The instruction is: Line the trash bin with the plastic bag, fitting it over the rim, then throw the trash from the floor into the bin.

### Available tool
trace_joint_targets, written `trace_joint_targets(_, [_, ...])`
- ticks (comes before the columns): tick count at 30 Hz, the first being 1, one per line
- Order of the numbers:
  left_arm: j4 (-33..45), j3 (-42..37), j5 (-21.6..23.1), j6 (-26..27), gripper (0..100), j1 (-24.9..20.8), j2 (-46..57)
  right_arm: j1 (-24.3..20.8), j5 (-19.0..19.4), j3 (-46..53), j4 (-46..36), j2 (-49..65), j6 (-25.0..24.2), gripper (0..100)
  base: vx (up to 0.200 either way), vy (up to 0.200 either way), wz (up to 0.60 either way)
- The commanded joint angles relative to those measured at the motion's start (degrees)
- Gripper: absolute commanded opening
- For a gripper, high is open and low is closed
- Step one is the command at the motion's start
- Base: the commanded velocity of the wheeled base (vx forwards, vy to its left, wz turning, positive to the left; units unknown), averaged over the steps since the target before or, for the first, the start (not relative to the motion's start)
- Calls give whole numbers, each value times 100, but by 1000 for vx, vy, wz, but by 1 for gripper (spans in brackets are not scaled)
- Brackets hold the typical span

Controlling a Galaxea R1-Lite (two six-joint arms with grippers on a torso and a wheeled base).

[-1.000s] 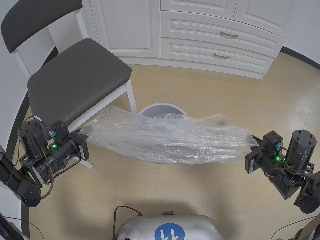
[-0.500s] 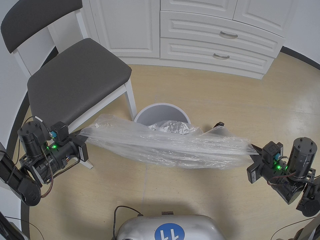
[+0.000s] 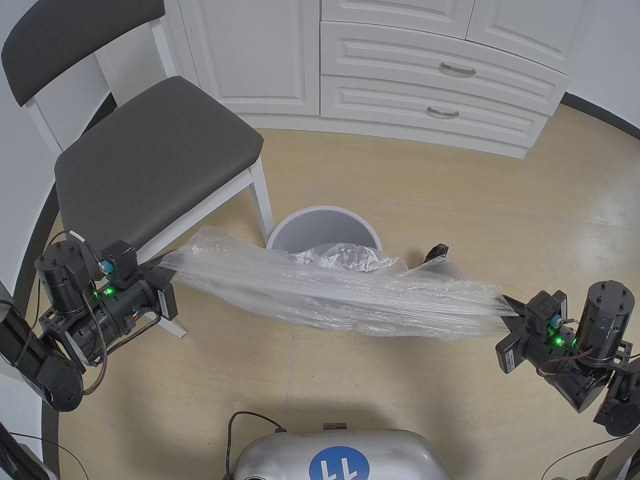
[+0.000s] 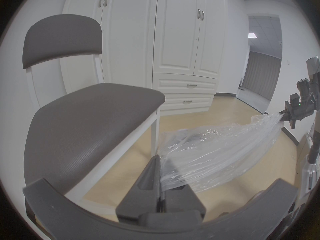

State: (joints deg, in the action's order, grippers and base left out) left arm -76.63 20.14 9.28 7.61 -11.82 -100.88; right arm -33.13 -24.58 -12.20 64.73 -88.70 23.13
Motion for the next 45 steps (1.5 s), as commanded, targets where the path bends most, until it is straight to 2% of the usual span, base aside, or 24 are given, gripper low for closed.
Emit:
trace_joint_targets(1, [-256,-45,-5,-5,0,-118,-55,-88,-3,-1,4,-7,8,0,0,0,0])
trace_joint_targets(11, [-1038,-133,-128,-40,0,-672,-354,-756,-241,-10,224,-7,-19,0,0,0,0])
trace_joint_targets(12, [-1117,-133,-233,-40,0,-777,-398,-949,-381,-19,365,-51,-45,0,0,0,0])
trace_joint_targets(16, [-1117,-124,-523,-58,0,-1059,-371,-1266,-662,-45,769,-271,-150,0,0,0,0])
trace_joint_targets(24, [-1117,-36,-813,-198,0,-1366,-362,-1389,-838,-265,1947,-1176,-326,0,0,0,0])
trace_joint_targets(27, [-1117,104,-1051,-435,0,-1595,-380,-1494,-856,-318,2527,-1659,-353,0,0,0,0])
trace_joint_targets(37, [-1117,421,-1464,-901,0,-2026,-398,-1793,-882,-520,2527,-1941,-546,0,0,0,0])
trace_joint_targets(45, [-1117,473,-1490,-998,0,-2184,-547,-1881,-1032,-766,2527,-2046,-669,0,0,0,0])
